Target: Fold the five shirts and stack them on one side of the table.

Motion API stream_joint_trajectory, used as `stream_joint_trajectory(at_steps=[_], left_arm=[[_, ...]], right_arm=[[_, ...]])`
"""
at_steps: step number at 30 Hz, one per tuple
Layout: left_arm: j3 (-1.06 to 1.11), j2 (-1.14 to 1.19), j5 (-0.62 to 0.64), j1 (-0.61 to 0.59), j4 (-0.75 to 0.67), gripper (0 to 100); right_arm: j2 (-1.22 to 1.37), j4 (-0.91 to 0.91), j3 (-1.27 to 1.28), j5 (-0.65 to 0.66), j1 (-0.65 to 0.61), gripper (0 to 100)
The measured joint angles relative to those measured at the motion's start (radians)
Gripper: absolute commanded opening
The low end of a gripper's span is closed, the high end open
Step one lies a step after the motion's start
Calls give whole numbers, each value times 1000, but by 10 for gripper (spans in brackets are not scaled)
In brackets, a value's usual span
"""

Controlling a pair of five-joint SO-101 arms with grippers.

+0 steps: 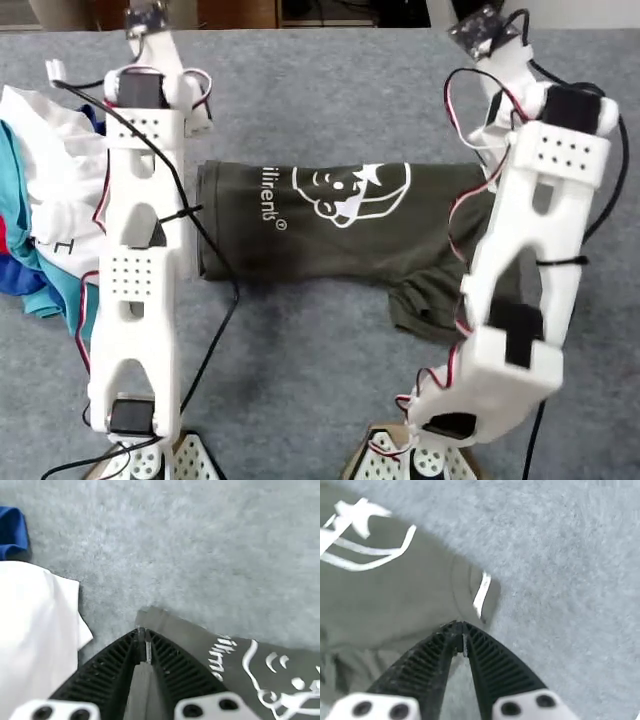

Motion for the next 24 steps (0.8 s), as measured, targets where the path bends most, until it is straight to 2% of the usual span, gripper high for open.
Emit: stream_joint_trajectory(at_steps=[4,10,14,18,21,24], left_arm=[[279,-204,-48,71,0,18],[884,-666,-61,207,-25,19],[1335,-885,-61,222,-245,19],[1740,-913,-61,213,-505,19],[1872,-891,-23,161,-634,19],[1887,-841,-9,126,-678,19]], right_arm=[[-117,12,138,35,14,3],[-264,-43,423,94,114,4],[-292,-219,624,95,163,5],[-269,-420,804,97,163,4],[-204,-566,895,97,170,3],[-132,-664,924,94,196,3]])
